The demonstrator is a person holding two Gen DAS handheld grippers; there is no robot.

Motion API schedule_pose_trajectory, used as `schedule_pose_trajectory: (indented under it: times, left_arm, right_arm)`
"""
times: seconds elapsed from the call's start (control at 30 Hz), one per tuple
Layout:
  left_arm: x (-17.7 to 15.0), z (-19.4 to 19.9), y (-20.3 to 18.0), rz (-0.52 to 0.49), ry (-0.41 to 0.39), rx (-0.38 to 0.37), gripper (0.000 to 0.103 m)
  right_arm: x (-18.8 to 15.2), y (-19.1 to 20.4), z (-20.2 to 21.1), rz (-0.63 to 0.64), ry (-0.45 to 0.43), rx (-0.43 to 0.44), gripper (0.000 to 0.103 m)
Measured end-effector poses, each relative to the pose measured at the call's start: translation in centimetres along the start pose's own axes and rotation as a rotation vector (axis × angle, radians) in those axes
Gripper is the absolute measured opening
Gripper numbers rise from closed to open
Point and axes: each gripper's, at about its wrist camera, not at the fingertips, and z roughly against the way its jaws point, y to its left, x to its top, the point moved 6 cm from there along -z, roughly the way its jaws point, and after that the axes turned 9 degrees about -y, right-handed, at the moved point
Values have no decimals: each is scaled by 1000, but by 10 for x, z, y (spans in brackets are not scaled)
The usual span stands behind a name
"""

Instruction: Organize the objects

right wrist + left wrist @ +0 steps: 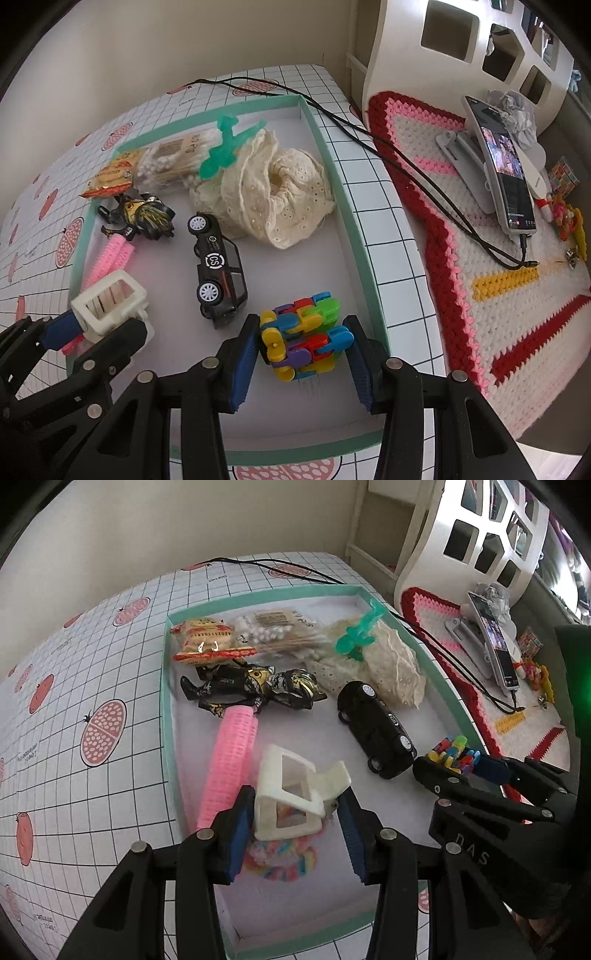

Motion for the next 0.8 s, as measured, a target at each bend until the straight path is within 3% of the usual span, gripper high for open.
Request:
schedule_pose_trajectory:
  times: [0.2, 0.43, 0.8]
  left_arm:
    - [1, 7, -2, 8, -4, -29, 57]
    - [0, 20, 2, 42, -14, -50, 61]
    - [-3, 47, 19, 127, -58, -48, 64]
  right_arm:
    - [1, 2, 5, -12, -13, 18, 50]
    - [-1, 5, 15, -17, -25, 32, 60]
    - [-1, 6, 41, -48, -84, 73, 65]
